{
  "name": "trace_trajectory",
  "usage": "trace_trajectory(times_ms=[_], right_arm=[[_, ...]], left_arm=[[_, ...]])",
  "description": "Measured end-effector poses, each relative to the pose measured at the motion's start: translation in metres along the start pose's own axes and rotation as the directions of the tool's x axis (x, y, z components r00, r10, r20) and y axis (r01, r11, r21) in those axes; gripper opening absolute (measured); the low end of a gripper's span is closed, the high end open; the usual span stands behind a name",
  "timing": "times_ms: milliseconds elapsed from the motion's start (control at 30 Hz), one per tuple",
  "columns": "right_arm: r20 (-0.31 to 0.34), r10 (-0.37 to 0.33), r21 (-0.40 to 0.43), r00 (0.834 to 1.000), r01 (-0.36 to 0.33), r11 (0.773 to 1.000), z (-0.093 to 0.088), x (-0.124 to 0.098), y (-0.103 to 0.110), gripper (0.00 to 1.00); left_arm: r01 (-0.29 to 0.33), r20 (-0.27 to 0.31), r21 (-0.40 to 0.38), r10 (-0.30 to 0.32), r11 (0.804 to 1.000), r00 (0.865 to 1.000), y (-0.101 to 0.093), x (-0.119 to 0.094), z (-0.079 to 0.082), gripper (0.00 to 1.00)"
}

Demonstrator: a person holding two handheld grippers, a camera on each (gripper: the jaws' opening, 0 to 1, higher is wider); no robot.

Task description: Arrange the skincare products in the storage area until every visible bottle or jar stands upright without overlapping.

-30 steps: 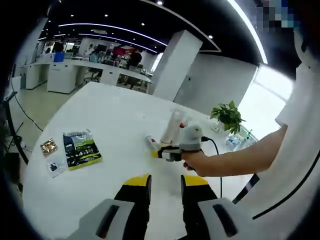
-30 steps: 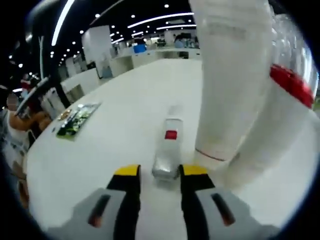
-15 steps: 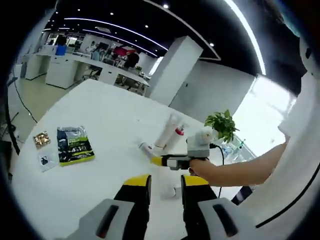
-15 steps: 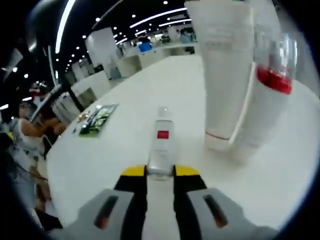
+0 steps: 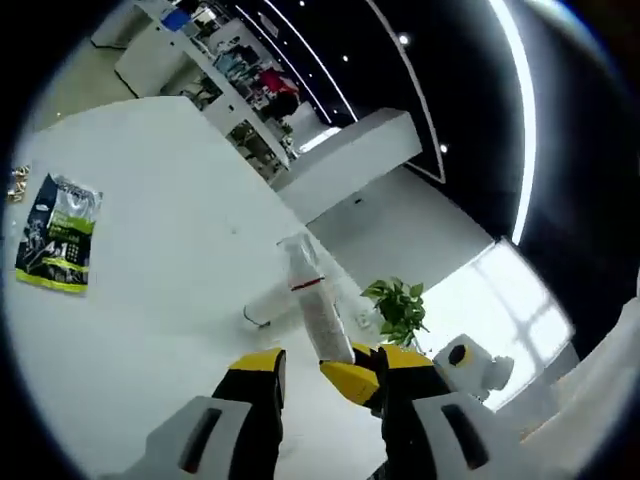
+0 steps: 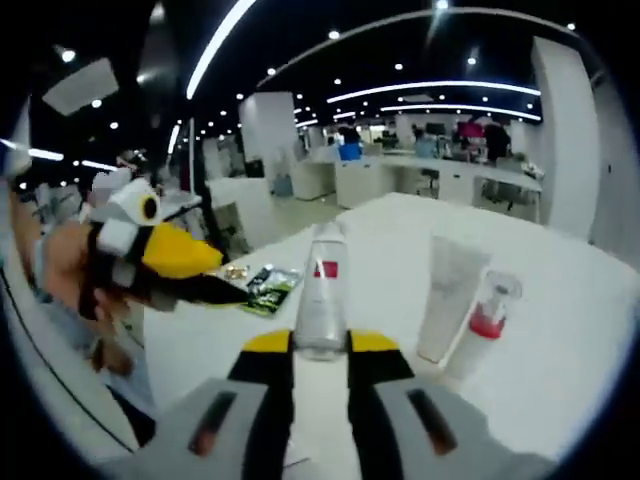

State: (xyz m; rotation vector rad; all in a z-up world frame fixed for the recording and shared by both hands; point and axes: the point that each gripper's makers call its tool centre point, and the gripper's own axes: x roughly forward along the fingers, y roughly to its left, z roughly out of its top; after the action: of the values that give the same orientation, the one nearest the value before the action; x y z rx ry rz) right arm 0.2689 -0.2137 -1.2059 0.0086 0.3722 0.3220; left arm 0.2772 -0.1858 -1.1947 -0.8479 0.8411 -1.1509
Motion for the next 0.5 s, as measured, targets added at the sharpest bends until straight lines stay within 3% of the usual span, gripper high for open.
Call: trace_trajectory(times_ms=[133,200,333,400,500], right_arm=[[0.012,0.022,-0.089,1.0,-0.021,0.996,0.012,-0.012,0.012,0.17],[0.002,0.022,-0.132,1.0,-0.022,0.991,0.012,-0.015,0.015,0.17],[0.009,-0.005,-0.131,1.0,0.006,0.991,0.014,-0.022,0.011,0.17],[0.028,-0.019,-0.161,0.999,0.024,0.987,0.017,-0.024,0.011,0.17],[0.026,-0.038,-0.171,0.999,0.042,0.984,0.015,-0.027,0.011,0.18]], left_arm=[[0.052,0.031,-0.033,-0.051,0.998,0.998,-0.014,0.017,0.01,0.36],[0.059,0.038,-0.028,-0.058,0.998,0.998,-0.018,0.02,0.013,0.27],[0.075,0.041,0.012,-0.075,0.997,0.996,-0.025,0.023,0.011,0.24],[0.11,0.059,0.048,-0.113,0.993,0.992,-0.032,0.024,0.012,0.24],[0.13,0.024,0.114,-0.134,0.985,0.991,-0.036,0.024,0.007,0.22]])
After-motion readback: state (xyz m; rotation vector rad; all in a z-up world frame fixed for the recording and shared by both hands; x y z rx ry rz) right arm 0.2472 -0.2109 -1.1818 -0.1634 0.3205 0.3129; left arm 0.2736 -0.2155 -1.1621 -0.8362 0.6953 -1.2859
